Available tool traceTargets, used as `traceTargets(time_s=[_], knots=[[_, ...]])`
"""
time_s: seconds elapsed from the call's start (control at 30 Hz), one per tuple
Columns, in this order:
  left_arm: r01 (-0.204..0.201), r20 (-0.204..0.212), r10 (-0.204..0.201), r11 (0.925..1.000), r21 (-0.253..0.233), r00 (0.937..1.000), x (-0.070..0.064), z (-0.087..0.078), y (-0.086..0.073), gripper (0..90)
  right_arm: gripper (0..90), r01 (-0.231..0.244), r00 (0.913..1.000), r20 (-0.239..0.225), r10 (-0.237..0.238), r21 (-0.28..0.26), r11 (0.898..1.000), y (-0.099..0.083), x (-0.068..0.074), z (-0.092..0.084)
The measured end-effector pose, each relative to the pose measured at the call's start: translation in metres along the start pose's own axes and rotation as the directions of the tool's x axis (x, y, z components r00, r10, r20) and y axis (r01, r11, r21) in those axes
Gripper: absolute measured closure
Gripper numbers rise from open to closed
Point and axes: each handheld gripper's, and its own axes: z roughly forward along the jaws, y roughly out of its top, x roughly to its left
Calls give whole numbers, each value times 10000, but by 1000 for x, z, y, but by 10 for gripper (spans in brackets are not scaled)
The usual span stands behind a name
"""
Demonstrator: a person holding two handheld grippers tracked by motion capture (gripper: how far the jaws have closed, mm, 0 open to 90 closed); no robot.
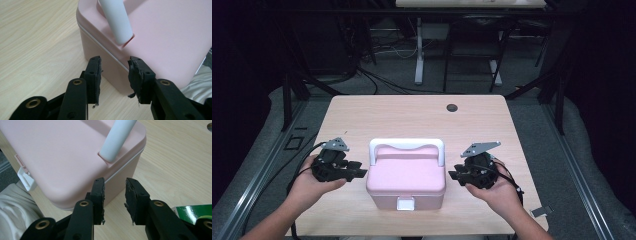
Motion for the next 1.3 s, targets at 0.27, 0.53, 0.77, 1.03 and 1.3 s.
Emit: traceTargets(time_s=[0.27, 0.53, 0.77, 1.03, 1.3], knots=[[-40, 257, 38, 10000, 67, 9997, 5, -3, 10, 536, 604, 623, 9977, -266, -618, 177, 9979, 13, -2, 3], [249, 615, -237, 9995, -200, 9978, 10, -6, 20, 501, 570, 553, 9963, -659, -549, 41, 9985, 25, -5, 7], [87, 618, -72, 9997, -230, 9981, 9, -1, 27, 480, 543, 382, 9960, -809, -374, 77, 9992, 33, -9, 15], [-190, 903, 223, 9991, -369, 9957, 5, 5, 36, 499, 535, 300, 9907, -1319, -323, -194, 9994, 41, -13, 24], [-306, 823, 338, 9987, -399, 9960, 3, 6, 37, 596, 603, 460, 9895, -1361, -494, -279, 9986, 42, -10, 25]])
